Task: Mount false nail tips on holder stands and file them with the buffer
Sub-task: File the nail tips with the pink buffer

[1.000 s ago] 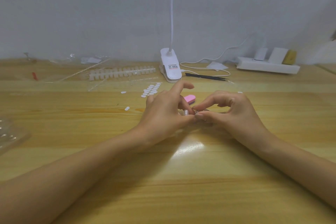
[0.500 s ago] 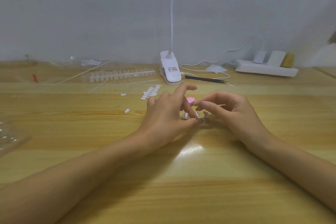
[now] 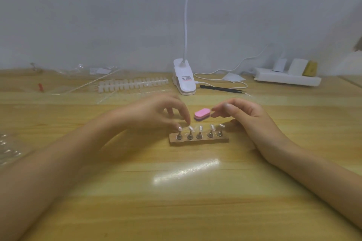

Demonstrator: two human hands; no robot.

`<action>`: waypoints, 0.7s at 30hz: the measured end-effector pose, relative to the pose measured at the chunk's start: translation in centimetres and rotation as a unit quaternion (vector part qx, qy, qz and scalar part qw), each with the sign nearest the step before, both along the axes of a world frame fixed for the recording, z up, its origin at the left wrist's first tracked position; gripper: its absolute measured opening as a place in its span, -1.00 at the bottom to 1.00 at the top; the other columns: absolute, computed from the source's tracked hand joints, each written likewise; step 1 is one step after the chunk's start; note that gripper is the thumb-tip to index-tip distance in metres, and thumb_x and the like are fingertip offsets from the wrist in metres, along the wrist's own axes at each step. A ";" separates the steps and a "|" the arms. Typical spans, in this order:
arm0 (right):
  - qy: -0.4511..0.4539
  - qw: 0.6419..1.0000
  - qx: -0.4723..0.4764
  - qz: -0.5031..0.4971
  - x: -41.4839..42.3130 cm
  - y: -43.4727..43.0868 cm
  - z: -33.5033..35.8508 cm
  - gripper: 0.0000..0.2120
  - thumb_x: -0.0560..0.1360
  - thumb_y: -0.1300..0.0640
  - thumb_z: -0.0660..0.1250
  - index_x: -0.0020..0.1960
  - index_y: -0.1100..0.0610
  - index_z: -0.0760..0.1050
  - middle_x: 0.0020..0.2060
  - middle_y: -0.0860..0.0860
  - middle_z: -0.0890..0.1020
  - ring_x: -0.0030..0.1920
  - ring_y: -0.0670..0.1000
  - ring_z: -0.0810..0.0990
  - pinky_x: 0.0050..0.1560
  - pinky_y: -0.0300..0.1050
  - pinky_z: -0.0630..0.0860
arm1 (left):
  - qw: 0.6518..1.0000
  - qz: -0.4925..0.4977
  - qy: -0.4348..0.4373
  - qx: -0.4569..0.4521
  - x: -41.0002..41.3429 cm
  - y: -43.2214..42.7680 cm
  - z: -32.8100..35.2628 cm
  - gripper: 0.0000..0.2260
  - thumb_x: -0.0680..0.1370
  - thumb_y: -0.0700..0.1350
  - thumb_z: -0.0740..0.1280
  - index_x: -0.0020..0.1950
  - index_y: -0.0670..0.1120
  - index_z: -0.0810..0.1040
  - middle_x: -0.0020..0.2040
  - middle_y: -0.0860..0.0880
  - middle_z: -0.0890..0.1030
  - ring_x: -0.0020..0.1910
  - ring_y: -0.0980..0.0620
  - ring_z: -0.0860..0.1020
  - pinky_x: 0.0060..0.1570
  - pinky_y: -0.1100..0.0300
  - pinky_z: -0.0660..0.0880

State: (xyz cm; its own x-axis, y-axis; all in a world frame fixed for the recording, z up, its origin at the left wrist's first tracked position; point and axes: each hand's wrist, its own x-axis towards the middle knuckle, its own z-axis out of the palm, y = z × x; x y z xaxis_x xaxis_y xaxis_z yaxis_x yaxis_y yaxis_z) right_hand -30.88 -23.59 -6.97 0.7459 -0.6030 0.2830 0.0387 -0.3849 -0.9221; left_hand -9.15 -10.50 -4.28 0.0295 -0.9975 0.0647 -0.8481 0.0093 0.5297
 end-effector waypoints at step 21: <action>0.015 0.979 -0.202 0.015 2.5 -0.6 3.7 -0.93 0.43 0.20 0.53 -0.13 0.11 0.65 -0.27 -0.09 0.70 -0.29 -0.14 0.64 -0.33 -0.39 0.45 | 0.974 0.085 0.153 -0.145 -2.6 -0.5 0.1 -0.86 0.43 -0.14 0.54 -0.12 0.00 0.61 -0.29 0.07 0.67 -0.27 0.16 0.64 -0.28 0.47 0.39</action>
